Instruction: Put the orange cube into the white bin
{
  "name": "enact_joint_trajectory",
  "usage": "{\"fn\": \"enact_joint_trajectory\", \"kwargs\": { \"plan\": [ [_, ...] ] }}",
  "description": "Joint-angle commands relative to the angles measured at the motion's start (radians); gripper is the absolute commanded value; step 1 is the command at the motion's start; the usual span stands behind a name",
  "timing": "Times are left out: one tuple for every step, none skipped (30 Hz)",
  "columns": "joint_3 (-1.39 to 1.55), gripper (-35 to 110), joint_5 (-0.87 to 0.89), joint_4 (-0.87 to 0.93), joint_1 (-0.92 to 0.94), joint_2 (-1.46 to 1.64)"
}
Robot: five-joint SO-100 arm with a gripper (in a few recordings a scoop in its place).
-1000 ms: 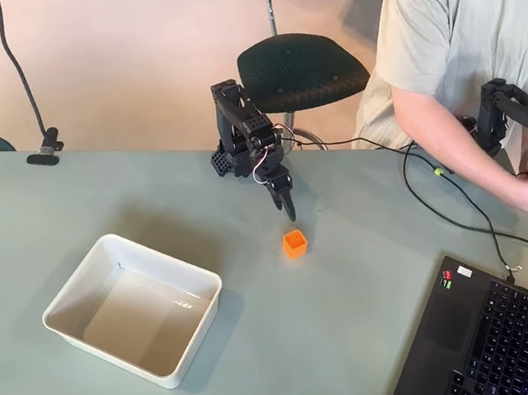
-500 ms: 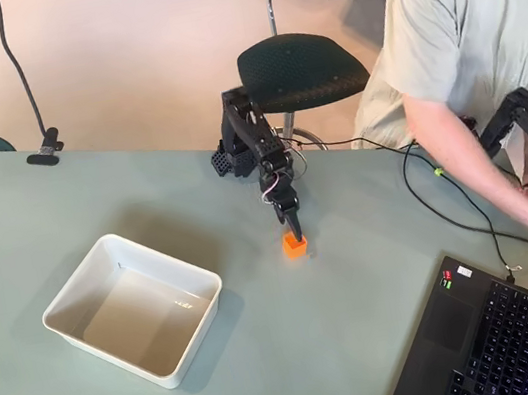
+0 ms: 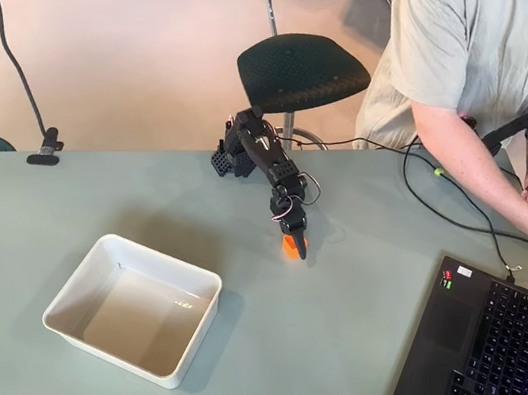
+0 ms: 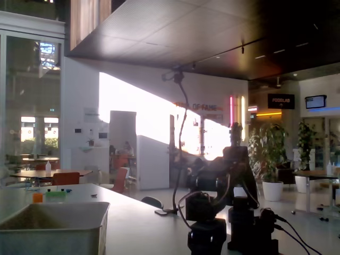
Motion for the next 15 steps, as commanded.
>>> {"fn": "enact_joint_trajectory", "kwargs": {
  "plan": [
    [-0.046, 63, -0.005, 0.032, -0.012, -0.018],
    [-0.046, 63, -0.005, 0.032, -0.015, -0.028],
    [-0.046, 63, -0.005, 0.032, -0.017, -0.038],
    [-0.046, 63, -0.005, 0.032, -0.017, -0.048],
    [-0.046, 63, -0.005, 0.032, -0.017, -0.054],
    [-0.046, 63, -0.005, 0.029, -0.014, -0.057],
    [-0.046, 63, -0.005, 0.023, -0.009, -0.06],
    [-0.046, 63, -0.005, 0.021, -0.006, -0.06],
    [-0.048, 62, -0.005, 0.021, -0.005, -0.06],
    [-0.048, 62, -0.005, 0.02, -0.002, -0.06],
    [-0.048, 62, -0.005, 0.02, 0.0, -0.058],
    [-0.048, 62, -0.005, 0.02, 0.0, -0.057],
    [-0.048, 62, -0.005, 0.02, 0.0, -0.057],
    [-0.048, 62, -0.005, 0.02, 0.002, -0.055],
    [-0.048, 62, -0.005, 0.02, 0.002, -0.055]
  ]
}}
